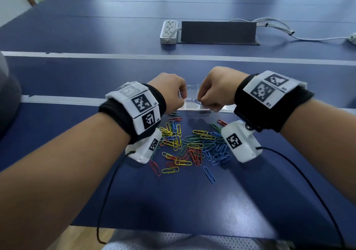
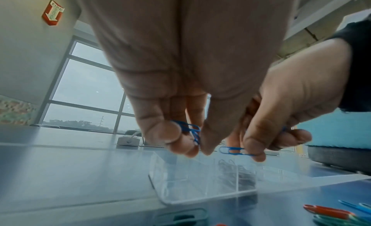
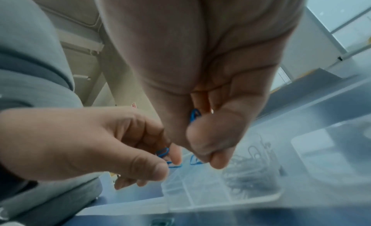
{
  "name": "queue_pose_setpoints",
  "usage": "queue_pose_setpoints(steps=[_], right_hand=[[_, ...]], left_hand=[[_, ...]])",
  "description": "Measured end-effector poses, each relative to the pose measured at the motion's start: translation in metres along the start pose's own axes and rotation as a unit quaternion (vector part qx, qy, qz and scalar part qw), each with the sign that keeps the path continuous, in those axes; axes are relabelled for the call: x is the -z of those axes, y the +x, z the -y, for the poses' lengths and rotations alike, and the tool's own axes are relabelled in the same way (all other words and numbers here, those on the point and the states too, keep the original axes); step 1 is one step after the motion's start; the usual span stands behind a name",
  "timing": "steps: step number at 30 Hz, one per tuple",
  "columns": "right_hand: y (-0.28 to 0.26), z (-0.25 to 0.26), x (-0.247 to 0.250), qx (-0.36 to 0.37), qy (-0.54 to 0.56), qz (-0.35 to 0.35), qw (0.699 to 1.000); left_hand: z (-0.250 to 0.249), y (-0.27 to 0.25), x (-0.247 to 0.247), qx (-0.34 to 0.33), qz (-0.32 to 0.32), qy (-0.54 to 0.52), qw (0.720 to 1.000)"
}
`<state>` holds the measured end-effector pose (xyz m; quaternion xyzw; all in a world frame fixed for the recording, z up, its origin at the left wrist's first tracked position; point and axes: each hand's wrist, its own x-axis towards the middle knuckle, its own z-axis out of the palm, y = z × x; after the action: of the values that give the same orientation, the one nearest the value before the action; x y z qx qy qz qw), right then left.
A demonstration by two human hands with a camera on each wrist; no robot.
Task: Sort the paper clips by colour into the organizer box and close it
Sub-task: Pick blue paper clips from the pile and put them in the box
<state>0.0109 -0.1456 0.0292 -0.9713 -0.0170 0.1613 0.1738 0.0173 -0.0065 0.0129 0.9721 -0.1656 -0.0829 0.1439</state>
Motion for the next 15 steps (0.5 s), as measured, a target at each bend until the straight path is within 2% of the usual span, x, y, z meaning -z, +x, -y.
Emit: queue_pose_setpoints(steps=[6, 12, 15], right_hand=[[0.019, 0.012, 0.005, 0.003, -0.066, -0.016, 0.998], [0.033, 0.015, 0.011, 0.008, -0.02, 0.018, 1.0], [0.034, 0.014, 0.009, 0.021, 0.007, 0.009, 1.0]], left_hand=[[-0.008, 0.019, -0.002, 0.003, -0.023, -0.014, 1.0], [-0.011, 0.022, 0.001, 0.012, -0.023, -0.038, 0.999], [-0.011, 0.021, 0.002, 0.014, -0.014, -0.054, 0.998]])
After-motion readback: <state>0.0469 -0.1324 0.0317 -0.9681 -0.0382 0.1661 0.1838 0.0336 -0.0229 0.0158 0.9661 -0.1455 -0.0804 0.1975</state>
